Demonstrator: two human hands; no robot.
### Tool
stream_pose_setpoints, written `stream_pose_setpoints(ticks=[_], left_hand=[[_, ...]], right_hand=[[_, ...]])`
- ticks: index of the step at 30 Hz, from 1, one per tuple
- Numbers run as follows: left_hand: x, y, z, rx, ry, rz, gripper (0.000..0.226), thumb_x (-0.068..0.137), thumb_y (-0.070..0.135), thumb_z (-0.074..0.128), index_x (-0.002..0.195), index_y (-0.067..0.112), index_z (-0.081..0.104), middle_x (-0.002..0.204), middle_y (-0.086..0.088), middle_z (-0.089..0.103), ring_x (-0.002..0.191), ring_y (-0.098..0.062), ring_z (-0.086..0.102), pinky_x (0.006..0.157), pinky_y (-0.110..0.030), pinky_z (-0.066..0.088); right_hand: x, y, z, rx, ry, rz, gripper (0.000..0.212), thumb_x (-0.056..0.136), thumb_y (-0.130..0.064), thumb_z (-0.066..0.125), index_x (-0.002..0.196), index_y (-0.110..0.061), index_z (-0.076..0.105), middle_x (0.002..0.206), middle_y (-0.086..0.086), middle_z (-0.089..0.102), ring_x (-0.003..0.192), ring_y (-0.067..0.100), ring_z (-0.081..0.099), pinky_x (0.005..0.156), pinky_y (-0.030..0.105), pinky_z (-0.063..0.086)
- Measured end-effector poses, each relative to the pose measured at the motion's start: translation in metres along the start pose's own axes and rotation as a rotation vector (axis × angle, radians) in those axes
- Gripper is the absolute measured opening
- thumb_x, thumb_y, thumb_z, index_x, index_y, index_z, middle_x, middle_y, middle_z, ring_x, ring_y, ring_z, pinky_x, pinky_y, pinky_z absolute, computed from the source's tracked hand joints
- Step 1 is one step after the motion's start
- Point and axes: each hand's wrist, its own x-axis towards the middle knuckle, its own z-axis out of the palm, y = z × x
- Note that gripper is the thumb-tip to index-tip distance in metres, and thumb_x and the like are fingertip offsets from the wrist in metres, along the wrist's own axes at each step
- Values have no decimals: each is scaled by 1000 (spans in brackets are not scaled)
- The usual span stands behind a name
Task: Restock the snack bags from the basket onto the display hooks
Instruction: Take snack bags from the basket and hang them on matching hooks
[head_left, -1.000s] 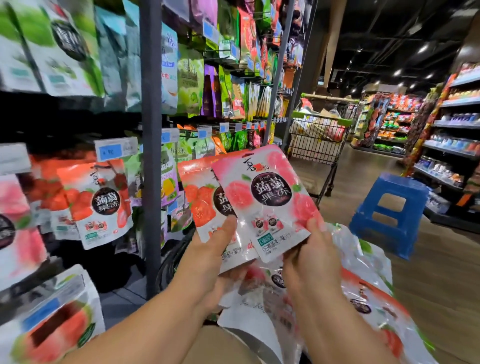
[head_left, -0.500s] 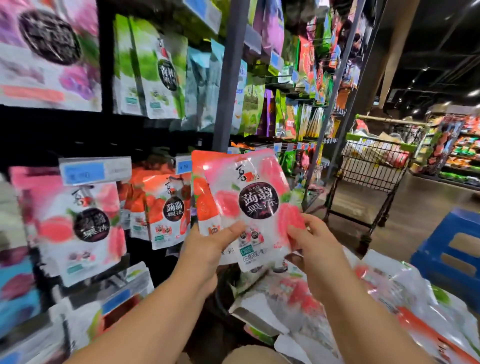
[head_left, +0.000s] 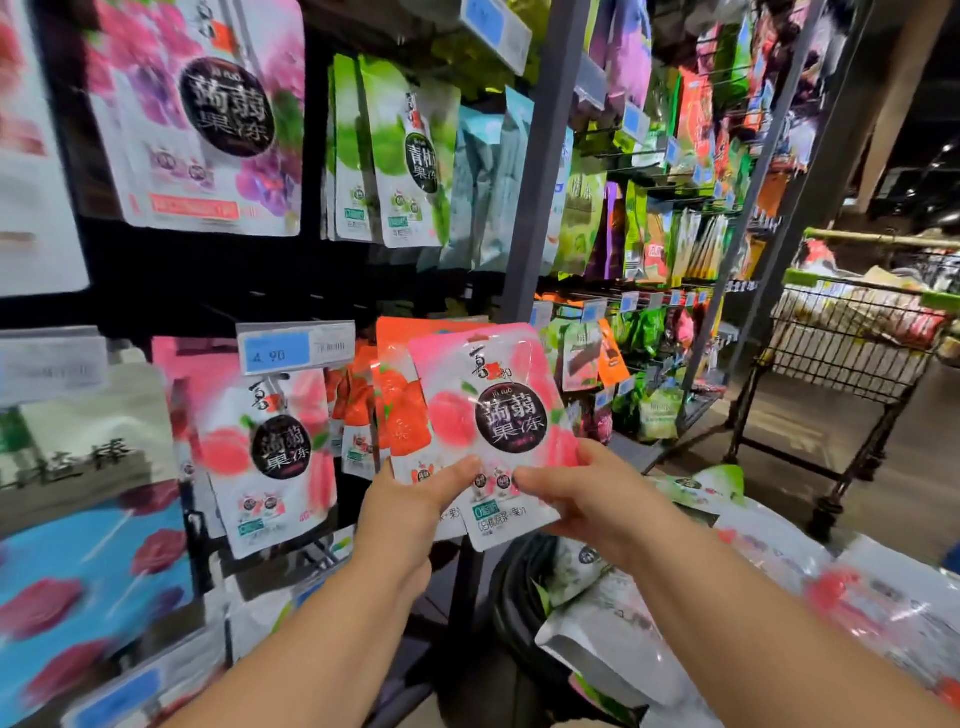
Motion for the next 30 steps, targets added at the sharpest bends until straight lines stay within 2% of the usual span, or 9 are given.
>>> stream_pose_setpoints(ticks=[2, 5, 9, 11, 14, 18, 22, 27, 30], left_hand=[[-1, -3, -6, 22, 6, -3, 70, 52, 31, 94, 116, 17, 68, 108, -8, 75, 104, -32, 70, 99, -56, 49], [-3, -8, -17, 29, 11, -6, 69, 54, 28, 93, 116, 14, 68, 107, -9, 75, 101, -31, 71, 96, -55, 51], [-5, -15, -36, 37, 14, -37, 54, 68, 20, 80, 120, 11, 65, 109, -7, 75, 103, -29, 71, 96, -52, 53], [-7, -18, -49, 54, 24, -29, 40, 79, 10, 76, 118, 11, 67, 106, -6, 76, 100, -26, 72, 86, -40, 58], [-15, -18, -70, 32, 39, -14, 33, 82, 1, 70, 113, 12, 68, 101, -6, 77, 89, -21, 74, 67, -24, 59], [-25, -18, -98, -35, 126, -8, 41, 75, 3, 72, 114, 15, 67, 102, -10, 76, 93, -29, 73, 94, -49, 52], [-36, -11, -123, -33, 178, 2, 55, 67, 4, 83, 117, 19, 66, 108, -7, 75, 103, -31, 70, 101, -51, 47], [-48, -3, -141, -117, 210, 8, 60, 62, 13, 81, 120, 11, 66, 108, -14, 74, 99, -36, 71, 95, -52, 50], [-56, 2, -149, -114, 218, 41, 94, 37, 29, 100, 123, 14, 65, 110, -12, 74, 99, -34, 71, 92, -50, 51]], right_hand=[[7, 7, 3, 15, -16, 17, 53, 69, -17, 87, 117, -18, 63, 91, 9, 74, 80, 18, 68, 63, 31, 54], [13, 15, 7, 57, -19, 39, 35, 80, -4, 78, 111, -14, 64, 80, 1, 76, 67, 14, 71, 59, 29, 53], [22, 26, 15, 46, 8, 66, 44, 77, -5, 81, 115, -14, 62, 92, 7, 76, 77, 21, 73, 62, 31, 52], [28, 30, 19, 58, -1, 76, 48, 77, -4, 81, 119, -13, 60, 99, 10, 76, 83, 25, 73, 62, 30, 54], [32, 30, 28, 70, -28, 78, 43, 80, 1, 77, 117, -13, 59, 92, 7, 76, 71, 19, 73, 57, 28, 54], [41, 30, 46, 50, -87, 90, 41, 82, 2, 74, 119, -9, 62, 98, 11, 77, 84, 28, 75, 70, 37, 60], [50, 29, 65, 63, -100, 94, 41, 80, 2, 76, 117, -8, 61, 96, 10, 77, 79, 25, 75, 61, 30, 58], [58, 31, 85, 50, -146, 88, 42, 81, 2, 75, 120, -5, 61, 102, 13, 76, 93, 32, 74, 75, 40, 61], [57, 31, 93, 47, -151, 75, 46, 80, 0, 77, 121, -9, 59, 101, 11, 76, 92, 31, 74, 85, 46, 59]])
